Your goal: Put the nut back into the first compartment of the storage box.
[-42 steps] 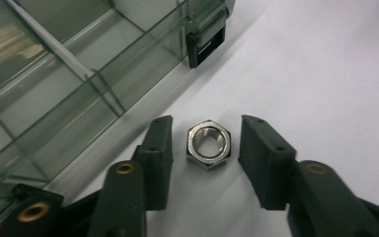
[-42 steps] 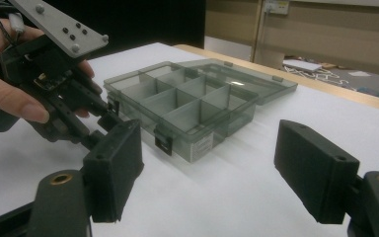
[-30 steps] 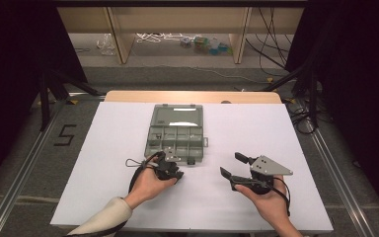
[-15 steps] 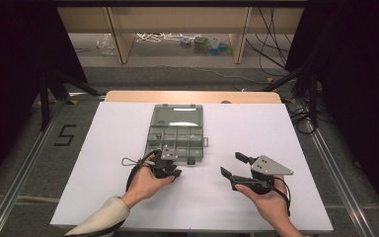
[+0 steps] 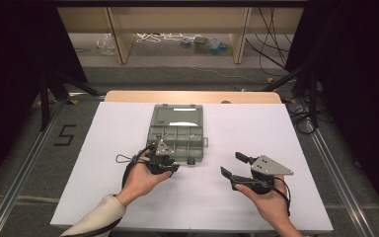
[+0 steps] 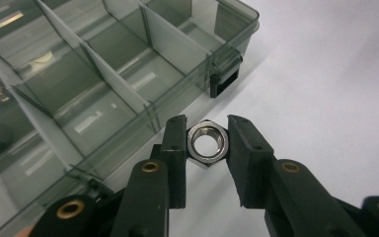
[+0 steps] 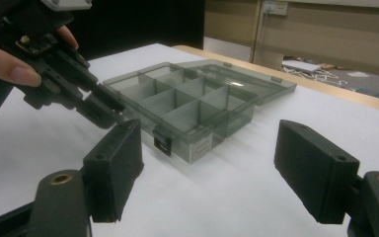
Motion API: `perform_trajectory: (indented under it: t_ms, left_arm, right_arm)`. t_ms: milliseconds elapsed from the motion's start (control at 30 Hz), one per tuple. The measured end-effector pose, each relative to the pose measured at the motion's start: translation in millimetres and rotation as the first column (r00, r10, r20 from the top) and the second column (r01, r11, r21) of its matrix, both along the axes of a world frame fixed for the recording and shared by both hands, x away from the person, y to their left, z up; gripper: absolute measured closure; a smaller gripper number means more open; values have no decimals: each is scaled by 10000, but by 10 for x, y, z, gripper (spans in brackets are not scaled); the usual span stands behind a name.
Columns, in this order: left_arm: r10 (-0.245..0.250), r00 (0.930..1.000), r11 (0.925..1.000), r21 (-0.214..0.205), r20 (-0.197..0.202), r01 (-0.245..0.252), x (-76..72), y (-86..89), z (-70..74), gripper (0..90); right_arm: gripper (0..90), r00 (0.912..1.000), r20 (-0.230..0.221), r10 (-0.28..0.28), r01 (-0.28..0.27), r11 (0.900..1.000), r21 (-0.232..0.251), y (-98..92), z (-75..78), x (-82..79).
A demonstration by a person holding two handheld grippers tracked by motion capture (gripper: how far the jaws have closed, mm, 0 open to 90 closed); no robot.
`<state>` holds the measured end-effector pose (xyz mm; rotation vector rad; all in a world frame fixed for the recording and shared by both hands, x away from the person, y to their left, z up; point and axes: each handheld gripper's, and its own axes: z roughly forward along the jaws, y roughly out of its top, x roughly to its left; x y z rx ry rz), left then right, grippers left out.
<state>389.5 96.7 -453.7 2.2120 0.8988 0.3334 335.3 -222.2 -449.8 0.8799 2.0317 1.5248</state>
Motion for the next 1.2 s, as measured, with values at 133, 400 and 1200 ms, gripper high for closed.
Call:
perform_trajectory:
  t_ms: [133,400,1200]
  left_arm:
    - [114,9998,9999,-21,151,-114,11,45,58,703]
    - [170,9994,9998,40,297,-171,46,143,144,703]
    - [725,9928,9971,181,949,-745,362,347,452,703]
  right_arm:
    - [274,10000,31,69,-69,9999,106,9,-1,3]
    - [274,10000,8,-59,59,10000,-24,-1,11,-4]
    - [274,9999,107,-31,31,10000,-43,-4,-6,12]
